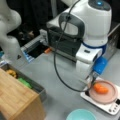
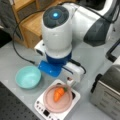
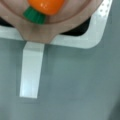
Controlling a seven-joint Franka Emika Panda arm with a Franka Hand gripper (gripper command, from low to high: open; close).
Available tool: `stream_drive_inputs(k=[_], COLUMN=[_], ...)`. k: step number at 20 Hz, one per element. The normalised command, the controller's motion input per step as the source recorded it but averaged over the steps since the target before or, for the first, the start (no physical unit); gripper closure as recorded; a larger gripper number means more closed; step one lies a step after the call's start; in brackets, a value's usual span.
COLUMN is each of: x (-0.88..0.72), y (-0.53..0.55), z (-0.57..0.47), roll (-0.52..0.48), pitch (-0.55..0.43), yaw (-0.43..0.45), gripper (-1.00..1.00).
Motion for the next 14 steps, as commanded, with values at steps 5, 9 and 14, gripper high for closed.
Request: stream_drive_inputs(k=[5,9,14], x=[-0.64,-0.51,-0.38], y=[-0.15,-0.13,-0.2], z=[0.02,0.1,0.06], roll=[0.028,0.073,0.128], pitch=[-0.141,-0.055,-0.064], yaw=[0.169,-0.001,-0.094], gripper=[-1.0,-1.0,-1.0])
